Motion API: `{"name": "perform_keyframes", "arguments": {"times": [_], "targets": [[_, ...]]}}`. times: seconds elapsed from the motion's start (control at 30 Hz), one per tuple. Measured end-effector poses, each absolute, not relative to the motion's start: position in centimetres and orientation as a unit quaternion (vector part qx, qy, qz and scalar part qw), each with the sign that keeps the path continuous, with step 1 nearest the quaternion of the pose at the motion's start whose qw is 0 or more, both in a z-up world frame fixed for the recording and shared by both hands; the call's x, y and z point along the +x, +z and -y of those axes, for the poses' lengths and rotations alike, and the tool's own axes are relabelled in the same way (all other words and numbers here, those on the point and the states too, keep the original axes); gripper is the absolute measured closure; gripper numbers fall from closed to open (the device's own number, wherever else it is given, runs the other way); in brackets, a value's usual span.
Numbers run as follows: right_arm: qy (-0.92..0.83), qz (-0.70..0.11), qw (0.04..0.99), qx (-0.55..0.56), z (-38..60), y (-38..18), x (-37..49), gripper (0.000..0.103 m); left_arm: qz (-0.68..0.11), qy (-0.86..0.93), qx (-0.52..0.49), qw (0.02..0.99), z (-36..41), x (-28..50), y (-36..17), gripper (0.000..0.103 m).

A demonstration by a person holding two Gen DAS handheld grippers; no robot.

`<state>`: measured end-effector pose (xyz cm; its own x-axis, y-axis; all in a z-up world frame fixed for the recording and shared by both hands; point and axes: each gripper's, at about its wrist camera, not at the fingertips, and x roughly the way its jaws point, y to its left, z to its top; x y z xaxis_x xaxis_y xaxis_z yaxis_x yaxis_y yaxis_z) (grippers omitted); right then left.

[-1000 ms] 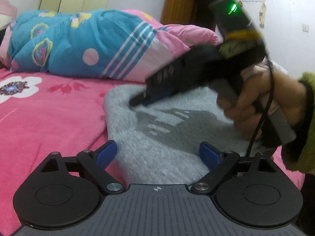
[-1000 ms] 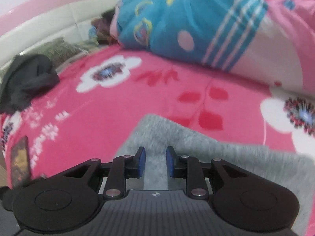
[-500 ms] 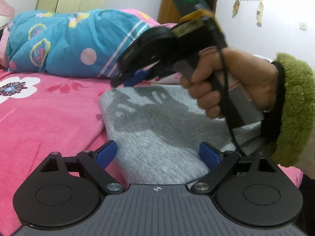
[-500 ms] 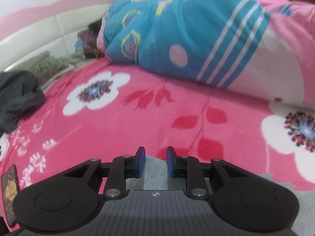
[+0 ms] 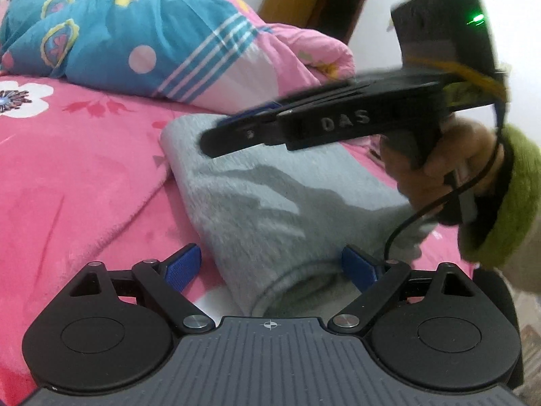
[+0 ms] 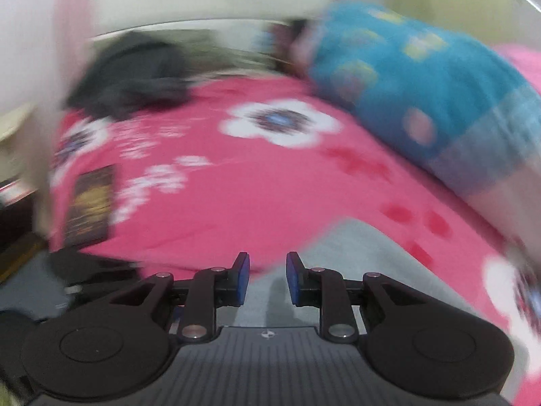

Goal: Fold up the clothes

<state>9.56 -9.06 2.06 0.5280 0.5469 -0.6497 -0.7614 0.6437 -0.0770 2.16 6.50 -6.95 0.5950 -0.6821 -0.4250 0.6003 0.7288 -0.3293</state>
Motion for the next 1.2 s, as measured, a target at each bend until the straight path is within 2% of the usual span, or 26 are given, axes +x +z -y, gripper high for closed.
{"name": "perform_keyframes", "arguments": {"times": [0.17, 0.4, 0.6, 0.7, 0.77, 0.87, 0.93, 1.03, 1.2], "targets": [[0.391, -0.323, 0.822, -0.26, 7.0, -2.1, 8.6, 0.077, -0.271, -0.363, -0.045, 0.891, -6.2, 1.6, -7.3, 0.012], [0.38, -0.256, 0.867, -0.196, 9.0, 1.2, 5.4, 0.078, -0.266, -0.354, -0.046, 0.895, -7.2, 1.3, -7.1, 0.012], [0.242, -0.192, 0.947, -0.083, 15.7, 4.0, 2.1, 0.078, -0.231, -0.325, -0.084, 0.913, -9.4, 1.3, -6.1, 0.012], [0.172, -0.163, 0.97, -0.045, 19.5, 3.9, 0.0, 0.078, -0.22, -0.323, -0.07, 0.918, -9.0, 1.1, -6.0, 0.012], [0.149, -0.175, 0.973, -0.027, 21.0, 2.5, -0.5, 0.078, -0.211, -0.322, -0.06, 0.921, -8.7, 1.0, -5.8, 0.012], [0.122, -0.262, 0.957, -0.008, 22.4, -2.2, 0.8, 0.078, -0.2, -0.323, -0.056, 0.923, -8.6, 0.7, -5.5, 0.012], [0.123, -0.236, 0.963, 0.037, 23.4, -3.6, 0.5, 0.077, -0.193, -0.322, -0.058, 0.925, -8.7, 0.3, -5.2, 0.012], [0.121, -0.234, 0.964, 0.041, 23.1, -3.4, 0.7, 0.077, -0.186, -0.317, -0.072, 0.927, -9.4, 0.0, -4.4, 0.011], [0.122, -0.219, 0.967, 0.038, 23.3, -3.0, 0.2, 0.077, -0.179, -0.321, -0.154, 0.917, -11.3, -0.8, -2.9, 0.011]]}}
